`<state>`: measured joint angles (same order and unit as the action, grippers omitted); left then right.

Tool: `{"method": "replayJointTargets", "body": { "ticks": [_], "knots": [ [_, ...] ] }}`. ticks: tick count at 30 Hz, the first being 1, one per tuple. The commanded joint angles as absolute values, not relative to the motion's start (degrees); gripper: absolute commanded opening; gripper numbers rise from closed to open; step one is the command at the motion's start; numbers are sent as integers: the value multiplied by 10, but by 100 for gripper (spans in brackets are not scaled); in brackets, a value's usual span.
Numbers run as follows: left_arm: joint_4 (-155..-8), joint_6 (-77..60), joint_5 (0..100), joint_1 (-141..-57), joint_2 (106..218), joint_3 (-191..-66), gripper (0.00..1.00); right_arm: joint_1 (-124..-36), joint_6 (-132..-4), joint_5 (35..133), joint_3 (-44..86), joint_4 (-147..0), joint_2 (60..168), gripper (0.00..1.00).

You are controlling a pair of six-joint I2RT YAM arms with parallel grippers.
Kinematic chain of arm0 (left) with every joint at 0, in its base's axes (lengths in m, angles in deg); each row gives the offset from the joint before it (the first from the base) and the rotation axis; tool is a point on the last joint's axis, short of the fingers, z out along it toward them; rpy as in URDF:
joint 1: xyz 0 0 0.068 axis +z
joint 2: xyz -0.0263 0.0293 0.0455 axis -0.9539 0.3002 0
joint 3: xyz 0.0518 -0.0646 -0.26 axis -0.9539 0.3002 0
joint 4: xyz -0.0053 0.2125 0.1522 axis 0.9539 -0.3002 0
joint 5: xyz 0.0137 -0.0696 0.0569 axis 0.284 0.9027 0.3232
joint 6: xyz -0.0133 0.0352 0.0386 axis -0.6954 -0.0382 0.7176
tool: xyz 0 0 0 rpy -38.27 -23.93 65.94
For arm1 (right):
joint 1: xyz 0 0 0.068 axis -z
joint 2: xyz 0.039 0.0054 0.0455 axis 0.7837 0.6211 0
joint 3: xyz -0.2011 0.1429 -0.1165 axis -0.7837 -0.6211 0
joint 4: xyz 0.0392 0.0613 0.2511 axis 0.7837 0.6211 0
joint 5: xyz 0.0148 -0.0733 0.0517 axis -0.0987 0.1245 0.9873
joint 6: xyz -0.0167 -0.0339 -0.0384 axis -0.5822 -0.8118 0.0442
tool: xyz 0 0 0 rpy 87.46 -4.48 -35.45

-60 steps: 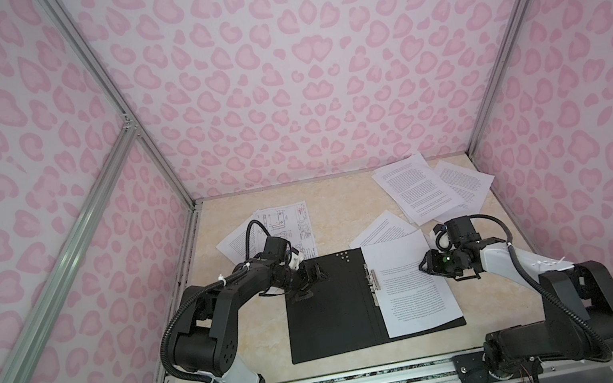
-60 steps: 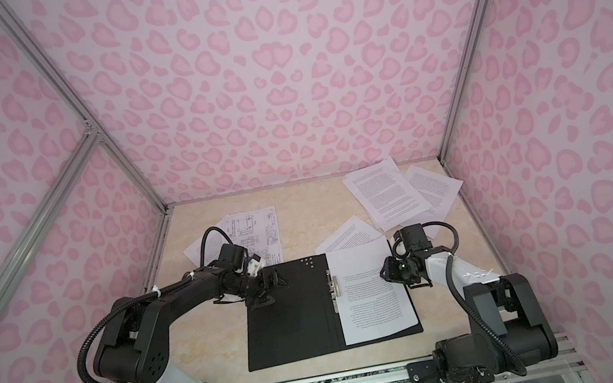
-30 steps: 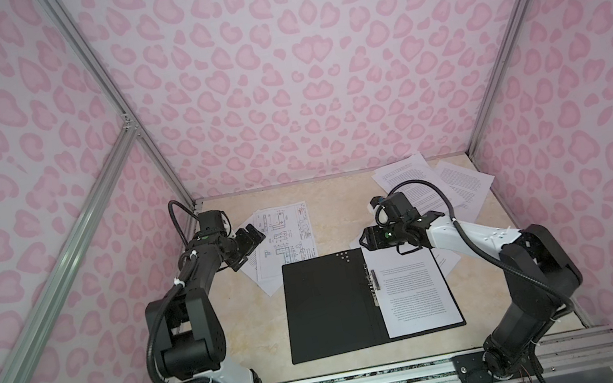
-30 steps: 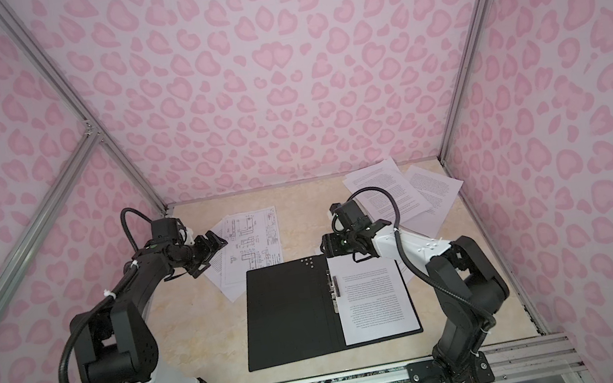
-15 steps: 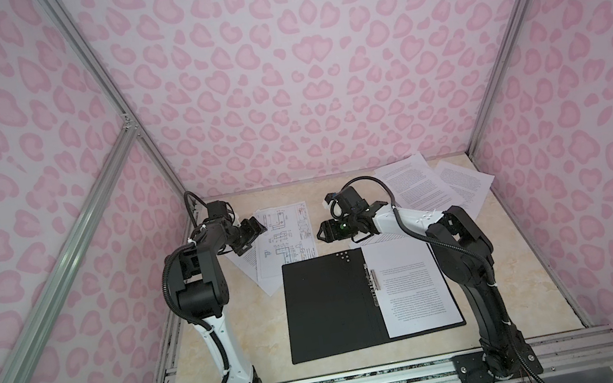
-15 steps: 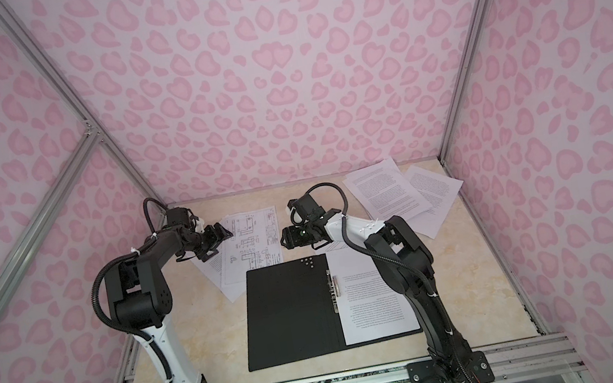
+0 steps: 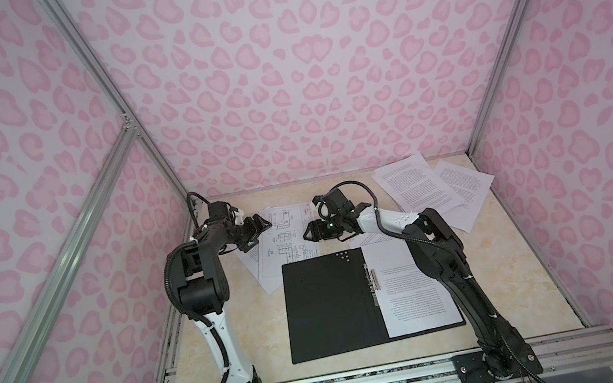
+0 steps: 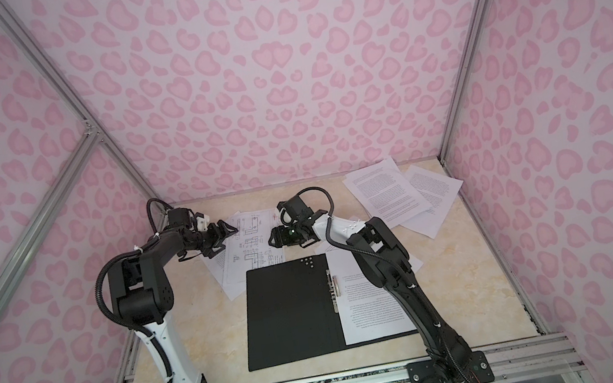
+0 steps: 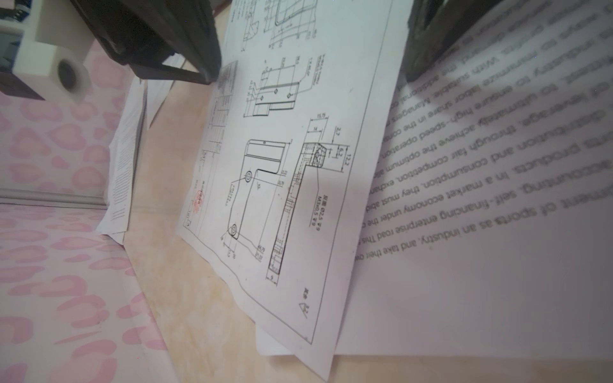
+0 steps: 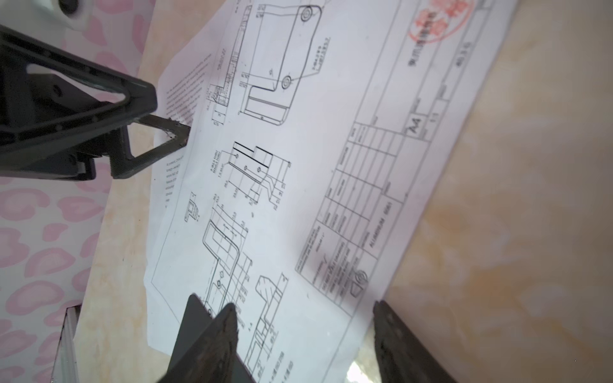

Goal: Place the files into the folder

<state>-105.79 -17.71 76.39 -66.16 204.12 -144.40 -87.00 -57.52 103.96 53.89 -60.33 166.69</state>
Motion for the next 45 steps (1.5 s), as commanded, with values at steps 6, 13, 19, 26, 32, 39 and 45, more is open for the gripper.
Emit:
{"method": "replayJointTargets", "body": {
  "ticks": [6,13,19,26,32,39,45],
  "knots": [
    [-951,-257,888,-662,2003,-1393,78,-875,-550,1066,545,-588,1697,66],
    [-949,-268,875,-660,1978,-1379,68,-871,-537,1084,545,-606,1699,65],
    [-939,-268,888,-661,1998,-1388,73,-869,-524,1104,545,-624,1705,65],
    [-1005,-214,829,-665,2040,-1424,71,-867,-515,1116,543,-637,1707,64],
    [-1011,-200,799,-671,2047,-1412,62,-865,-512,1123,542,-642,1712,64],
    [-956,-243,841,-668,2015,-1385,51,-862,-506,1132,539,-649,1712,64],
    [-929,-253,838,-663,1973,-1363,71,-861,-496,1144,531,-666,1714,64]
  ]
}}
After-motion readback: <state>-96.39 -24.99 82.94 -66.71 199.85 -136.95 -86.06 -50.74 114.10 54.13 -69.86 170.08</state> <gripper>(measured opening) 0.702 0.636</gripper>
